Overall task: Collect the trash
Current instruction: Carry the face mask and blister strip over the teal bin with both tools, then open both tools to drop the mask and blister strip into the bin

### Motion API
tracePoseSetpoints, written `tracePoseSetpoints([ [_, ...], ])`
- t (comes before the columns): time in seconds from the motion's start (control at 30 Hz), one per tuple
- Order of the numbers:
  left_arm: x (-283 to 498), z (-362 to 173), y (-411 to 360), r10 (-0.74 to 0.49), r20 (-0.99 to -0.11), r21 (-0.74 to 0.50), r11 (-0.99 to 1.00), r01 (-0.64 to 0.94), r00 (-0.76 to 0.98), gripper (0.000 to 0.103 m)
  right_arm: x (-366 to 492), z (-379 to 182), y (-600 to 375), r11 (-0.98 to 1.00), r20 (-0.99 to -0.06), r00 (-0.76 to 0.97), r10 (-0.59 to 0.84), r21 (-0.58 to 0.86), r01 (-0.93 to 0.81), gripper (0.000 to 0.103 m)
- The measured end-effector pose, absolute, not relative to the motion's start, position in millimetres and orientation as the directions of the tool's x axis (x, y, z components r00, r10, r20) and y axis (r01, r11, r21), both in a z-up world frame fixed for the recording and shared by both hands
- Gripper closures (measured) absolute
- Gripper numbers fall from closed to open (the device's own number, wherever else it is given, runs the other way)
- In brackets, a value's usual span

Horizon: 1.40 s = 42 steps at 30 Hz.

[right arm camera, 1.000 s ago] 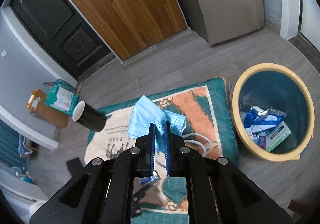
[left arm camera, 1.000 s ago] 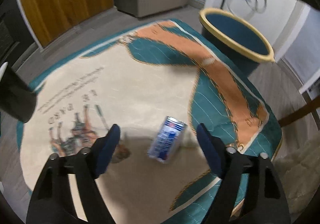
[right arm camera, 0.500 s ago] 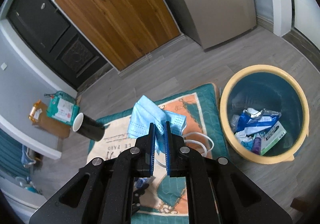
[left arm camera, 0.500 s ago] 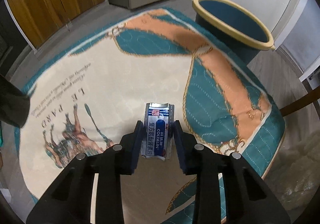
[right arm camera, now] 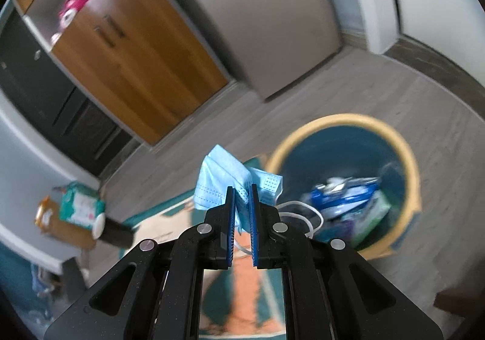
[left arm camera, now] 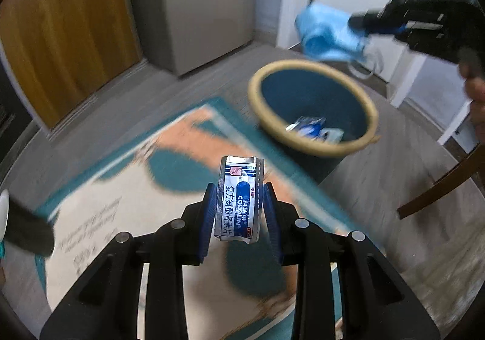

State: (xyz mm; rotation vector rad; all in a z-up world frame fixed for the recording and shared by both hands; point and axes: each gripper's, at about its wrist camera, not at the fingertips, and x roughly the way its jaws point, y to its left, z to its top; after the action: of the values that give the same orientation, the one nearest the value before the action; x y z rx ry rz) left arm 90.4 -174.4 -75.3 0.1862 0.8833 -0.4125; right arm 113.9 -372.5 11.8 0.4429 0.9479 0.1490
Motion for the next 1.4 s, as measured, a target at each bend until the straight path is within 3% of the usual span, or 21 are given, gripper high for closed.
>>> tracePoseSetpoints([
  [0.3, 136.4, -72.7, -262.2, -0.393, -0.75, -0.063, 0.843, 0.534, 0.532, 0.072, 126.7, -43.9, -440.5, 0.909, -0.844, 0.496, 0.201, 0.35, 0.226, 0.093],
  [0.57, 179.3, -94.8, -312.8, -0.412, -0.749, -0.069, 0.827, 0.558, 0.518, 0.072, 137.2, -61.4, -462.0, 0.865, -0.825, 0.522, 0.217, 0.41, 0.288, 0.093],
  [0.6, 182.2, -95.2, -315.8, -0.412, -0.743, -0.06, 0.826, 0.561, 0.528, 0.067, 137.9, -60.5, -462.0, 0.865, -0.816, 0.534, 0.22, 0.417, 0.281, 0.091],
  [0.63, 180.6, -95.7, -317.8, -0.41, -0.741, -0.054, 0.826, 0.562, 0.531, 0.05, 138.1, -59.4, -462.5, 0.866, -0.813, 0.539, 0.223, 0.418, 0.274, 0.084],
  [0.7, 180.7, -97.3, -316.2, -0.401, -0.735, -0.039, 0.83, 0.556, 0.547, 0.035, 138.1, -58.9, -460.7, 0.872, -0.811, 0.541, 0.223, 0.414, 0.26, 0.074],
  [0.73, 180.3, -97.3, -313.9, -0.405, -0.731, -0.043, 0.83, 0.556, 0.549, 0.035, 140.6, -58.8, -459.4, 0.875, -0.811, 0.541, 0.222, 0.411, 0.258, 0.07],
  [0.9, 169.9, -83.0, -294.6, -0.405, -0.732, -0.064, 0.841, 0.538, 0.547, 0.035, 137.3, -51.4, -458.5, 0.869, -0.806, 0.55, 0.218, 0.417, 0.267, 0.069],
  [1.27, 99.9, 13.1, -230.8, -0.421, -0.653, -0.078, 0.864, 0.497, 0.629, 0.031, 76.5, 12.4, -427.5, 0.889, -0.758, 0.602, 0.253, 0.428, 0.166, 0.069],
  [1.4, 69.5, 28.1, -208.9, -0.422, -0.633, -0.101, 0.876, 0.472, 0.649, 0.02, 44.1, 31.1, -412.8, 0.904, -0.744, 0.627, 0.232, 0.403, 0.144, 0.056],
])
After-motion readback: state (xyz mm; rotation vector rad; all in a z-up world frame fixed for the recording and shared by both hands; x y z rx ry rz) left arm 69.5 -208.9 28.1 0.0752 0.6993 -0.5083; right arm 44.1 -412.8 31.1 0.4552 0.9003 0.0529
